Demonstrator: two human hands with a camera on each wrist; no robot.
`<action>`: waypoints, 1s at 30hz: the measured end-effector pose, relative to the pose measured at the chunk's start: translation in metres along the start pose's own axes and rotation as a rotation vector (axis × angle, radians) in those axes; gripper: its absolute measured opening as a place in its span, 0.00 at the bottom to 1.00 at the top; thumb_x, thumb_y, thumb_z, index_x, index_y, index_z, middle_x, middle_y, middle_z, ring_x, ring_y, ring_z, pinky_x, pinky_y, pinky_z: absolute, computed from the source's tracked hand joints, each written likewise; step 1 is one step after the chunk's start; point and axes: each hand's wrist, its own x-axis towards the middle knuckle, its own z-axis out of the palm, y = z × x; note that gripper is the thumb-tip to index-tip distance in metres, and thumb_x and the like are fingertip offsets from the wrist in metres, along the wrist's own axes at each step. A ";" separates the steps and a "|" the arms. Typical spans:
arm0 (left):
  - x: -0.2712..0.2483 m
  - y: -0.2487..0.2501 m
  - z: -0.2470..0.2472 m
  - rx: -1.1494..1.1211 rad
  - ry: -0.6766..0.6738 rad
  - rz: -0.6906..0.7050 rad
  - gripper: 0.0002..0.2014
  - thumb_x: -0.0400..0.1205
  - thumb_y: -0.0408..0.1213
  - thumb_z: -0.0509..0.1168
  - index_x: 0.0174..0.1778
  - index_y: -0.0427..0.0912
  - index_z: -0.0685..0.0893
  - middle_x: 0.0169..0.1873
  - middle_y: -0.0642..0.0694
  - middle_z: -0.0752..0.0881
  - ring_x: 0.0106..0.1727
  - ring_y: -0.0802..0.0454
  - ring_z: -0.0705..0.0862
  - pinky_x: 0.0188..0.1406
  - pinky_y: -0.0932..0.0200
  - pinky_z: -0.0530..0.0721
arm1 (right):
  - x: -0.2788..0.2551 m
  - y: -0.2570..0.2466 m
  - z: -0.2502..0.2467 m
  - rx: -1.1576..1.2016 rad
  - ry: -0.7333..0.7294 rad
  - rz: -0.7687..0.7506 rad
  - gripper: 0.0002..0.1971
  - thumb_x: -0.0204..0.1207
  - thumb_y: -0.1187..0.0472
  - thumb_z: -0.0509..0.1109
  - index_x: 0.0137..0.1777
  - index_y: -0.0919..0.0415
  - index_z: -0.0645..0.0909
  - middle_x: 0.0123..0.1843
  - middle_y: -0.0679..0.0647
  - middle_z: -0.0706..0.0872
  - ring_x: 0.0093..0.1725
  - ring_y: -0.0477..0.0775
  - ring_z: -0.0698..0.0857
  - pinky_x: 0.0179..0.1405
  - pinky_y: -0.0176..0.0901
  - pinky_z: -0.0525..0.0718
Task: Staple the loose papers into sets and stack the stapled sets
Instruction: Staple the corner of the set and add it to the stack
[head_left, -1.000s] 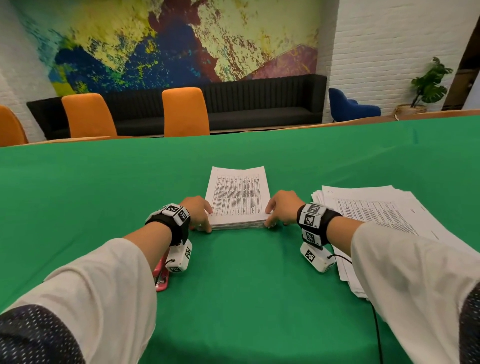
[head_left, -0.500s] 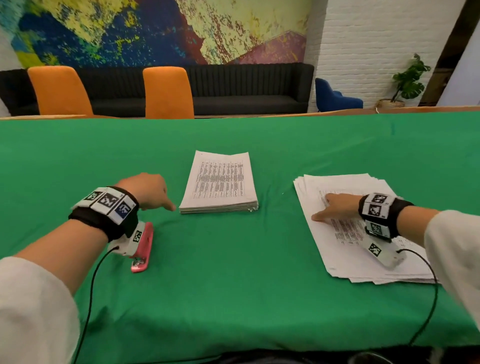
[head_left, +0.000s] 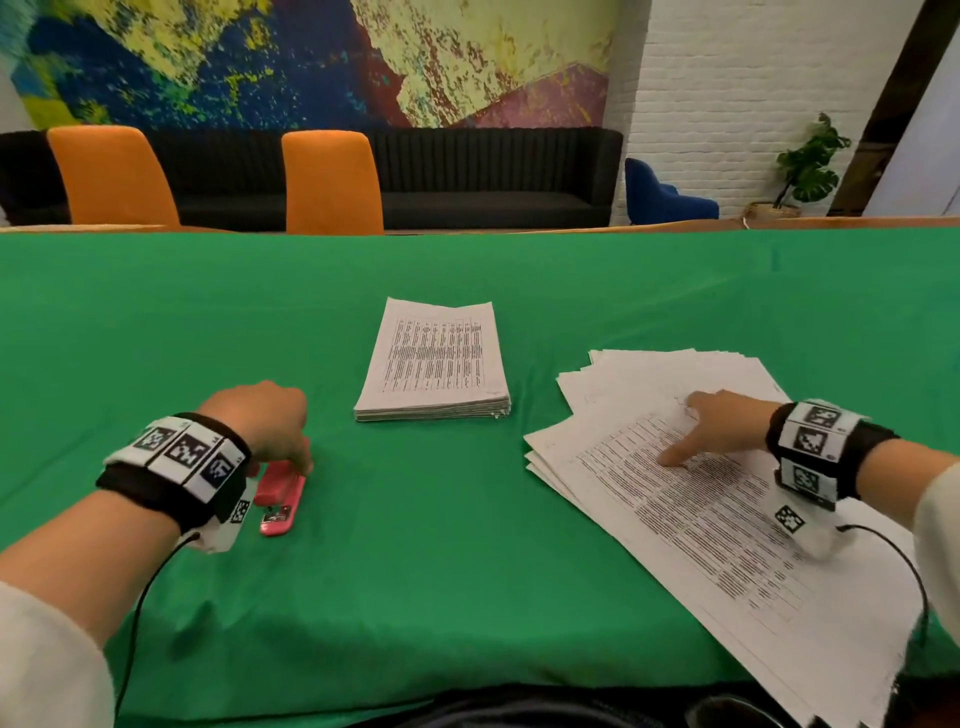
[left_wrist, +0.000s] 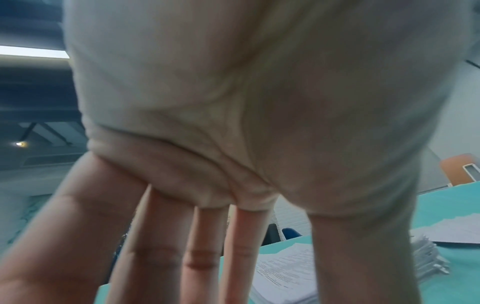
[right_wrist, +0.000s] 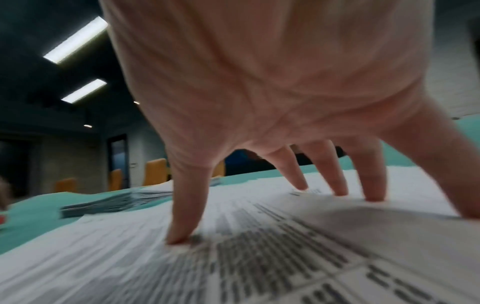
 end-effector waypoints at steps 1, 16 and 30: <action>-0.001 0.000 0.002 -0.003 0.007 0.004 0.21 0.76 0.50 0.79 0.61 0.46 0.88 0.39 0.52 0.92 0.32 0.55 0.93 0.38 0.55 0.94 | 0.003 0.005 -0.002 0.004 -0.017 0.045 0.63 0.56 0.24 0.81 0.86 0.60 0.66 0.81 0.59 0.76 0.75 0.61 0.79 0.77 0.56 0.78; -0.005 0.004 0.015 -0.120 -0.048 0.241 0.21 0.72 0.43 0.83 0.62 0.55 0.90 0.45 0.61 0.89 0.45 0.59 0.87 0.49 0.58 0.88 | 0.014 0.020 -0.037 0.648 -0.058 -0.054 0.18 0.71 0.73 0.83 0.59 0.65 0.84 0.50 0.65 0.95 0.49 0.70 0.95 0.54 0.66 0.92; -0.014 -0.004 0.022 -0.114 -0.009 0.263 0.21 0.77 0.47 0.79 0.67 0.58 0.87 0.53 0.55 0.89 0.51 0.55 0.87 0.57 0.53 0.87 | 0.015 -0.003 -0.099 0.366 0.015 -0.143 0.12 0.78 0.73 0.76 0.58 0.63 0.88 0.51 0.61 0.95 0.53 0.66 0.93 0.64 0.68 0.88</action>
